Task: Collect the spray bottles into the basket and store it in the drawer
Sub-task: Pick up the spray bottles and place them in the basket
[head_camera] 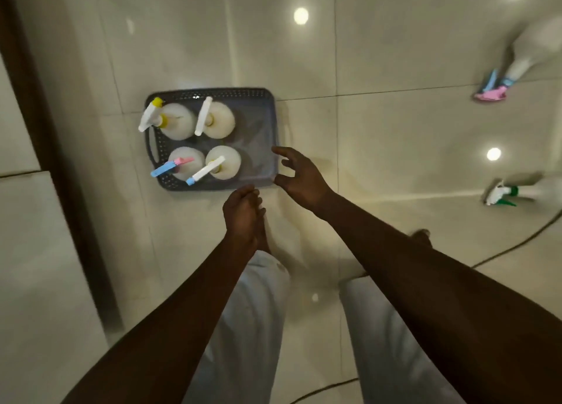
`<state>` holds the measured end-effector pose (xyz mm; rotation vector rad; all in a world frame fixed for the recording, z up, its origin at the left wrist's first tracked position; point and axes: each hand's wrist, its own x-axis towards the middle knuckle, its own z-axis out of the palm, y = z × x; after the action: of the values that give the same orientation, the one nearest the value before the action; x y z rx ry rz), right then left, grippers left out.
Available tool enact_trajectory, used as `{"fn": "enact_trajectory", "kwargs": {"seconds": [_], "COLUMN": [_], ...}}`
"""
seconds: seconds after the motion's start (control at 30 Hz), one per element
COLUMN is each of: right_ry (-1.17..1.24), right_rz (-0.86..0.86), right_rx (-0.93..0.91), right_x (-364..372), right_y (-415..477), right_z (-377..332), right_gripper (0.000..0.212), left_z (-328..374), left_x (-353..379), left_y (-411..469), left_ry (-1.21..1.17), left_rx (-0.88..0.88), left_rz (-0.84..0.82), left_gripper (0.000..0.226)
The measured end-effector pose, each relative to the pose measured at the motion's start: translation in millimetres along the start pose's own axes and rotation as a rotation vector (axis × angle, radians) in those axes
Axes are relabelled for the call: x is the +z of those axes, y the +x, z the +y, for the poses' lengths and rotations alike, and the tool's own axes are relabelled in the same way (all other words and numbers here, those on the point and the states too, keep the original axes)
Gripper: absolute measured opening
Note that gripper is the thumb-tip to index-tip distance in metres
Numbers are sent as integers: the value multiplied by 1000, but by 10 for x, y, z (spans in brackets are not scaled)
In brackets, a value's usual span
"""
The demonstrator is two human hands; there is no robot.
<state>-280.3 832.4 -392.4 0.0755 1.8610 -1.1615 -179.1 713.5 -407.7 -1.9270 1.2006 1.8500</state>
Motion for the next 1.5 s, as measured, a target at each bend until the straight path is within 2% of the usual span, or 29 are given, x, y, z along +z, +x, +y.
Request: {"fn": "enact_trajectory", "kwargs": {"seconds": [0.2, 0.37, 0.53, 0.8, 1.07, 1.23, 1.43, 1.5], "right_ry": [140, 180, 139, 73, -176, -347, -440, -443], "right_rz": [164, 305, 436, 579, 555, 487, 386, 344], "right_rx": [-34, -60, -40, 30, 90, 159, 229, 261], "right_x": [-945, -1799, -2671, -4061, -4984, -5363, -5650, -5679], "right_y": [-794, -1380, -1821, -2207, -2133, -1831, -1391, -1273], "right_z": [74, 494, 1154, 2357, 3339, 3878, 4248, 4305], "right_gripper": [57, 52, 51, 45, 45, 52, 61, 62], "left_z": [14, -160, -695, -1938, -2918, -3392, -3709, -3735], "left_x": [932, 1803, 2631, 3782, 4670, 5173, 5699, 5826], "left_y": [-864, -1441, -1812, -2160, -2139, -1952, -1848, -1829], "left_ry": [248, 381, 497, 603, 632, 584, 456, 391], "left_rx": [181, 253, 224, 108, -78, -233, -381, -421], "left_rz": [-250, -341, -428, -490, -525, -566, -582, -566], "left_gripper": [27, 26, 25, 25, 16, 37, 60, 62]}}
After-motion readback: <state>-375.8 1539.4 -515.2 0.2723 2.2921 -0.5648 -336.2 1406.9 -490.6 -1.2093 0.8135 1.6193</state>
